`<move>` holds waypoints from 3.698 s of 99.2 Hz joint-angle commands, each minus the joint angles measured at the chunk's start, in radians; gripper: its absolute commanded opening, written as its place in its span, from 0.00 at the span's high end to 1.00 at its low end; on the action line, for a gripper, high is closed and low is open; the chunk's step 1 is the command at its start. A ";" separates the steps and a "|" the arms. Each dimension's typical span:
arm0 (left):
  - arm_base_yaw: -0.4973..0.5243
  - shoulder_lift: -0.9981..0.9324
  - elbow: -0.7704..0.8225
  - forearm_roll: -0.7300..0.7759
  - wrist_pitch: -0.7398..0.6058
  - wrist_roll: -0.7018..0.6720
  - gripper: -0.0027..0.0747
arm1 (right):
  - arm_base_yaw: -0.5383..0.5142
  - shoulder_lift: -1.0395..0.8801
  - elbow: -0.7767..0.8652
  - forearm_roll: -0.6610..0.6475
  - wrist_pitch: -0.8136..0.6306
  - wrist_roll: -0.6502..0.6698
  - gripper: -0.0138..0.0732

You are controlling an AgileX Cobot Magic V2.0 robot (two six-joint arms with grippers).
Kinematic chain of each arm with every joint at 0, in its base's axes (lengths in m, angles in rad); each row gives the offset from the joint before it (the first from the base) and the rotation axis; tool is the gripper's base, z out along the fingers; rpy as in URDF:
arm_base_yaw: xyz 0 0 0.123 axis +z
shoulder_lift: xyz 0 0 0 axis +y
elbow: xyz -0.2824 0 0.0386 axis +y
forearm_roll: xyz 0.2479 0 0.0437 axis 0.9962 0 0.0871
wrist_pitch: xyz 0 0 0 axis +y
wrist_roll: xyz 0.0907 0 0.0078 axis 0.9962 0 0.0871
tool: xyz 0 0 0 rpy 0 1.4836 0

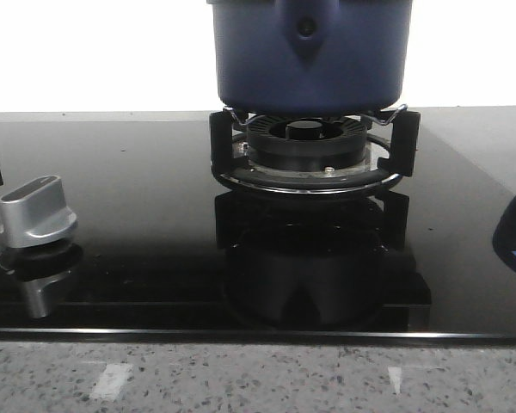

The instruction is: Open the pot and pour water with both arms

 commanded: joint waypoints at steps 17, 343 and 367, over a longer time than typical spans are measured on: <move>0.004 -0.023 0.038 -0.010 0.016 -0.009 0.99 | 0.002 0.014 -0.016 0.003 -0.057 -0.012 0.92; 0.381 -0.249 0.474 1.748 0.373 -1.659 0.99 | -0.012 0.000 0.164 -0.043 -0.184 -0.012 0.92; 0.381 -0.249 0.474 1.748 0.373 -1.659 0.99 | -0.087 -0.053 0.419 -0.055 -0.438 -0.012 0.92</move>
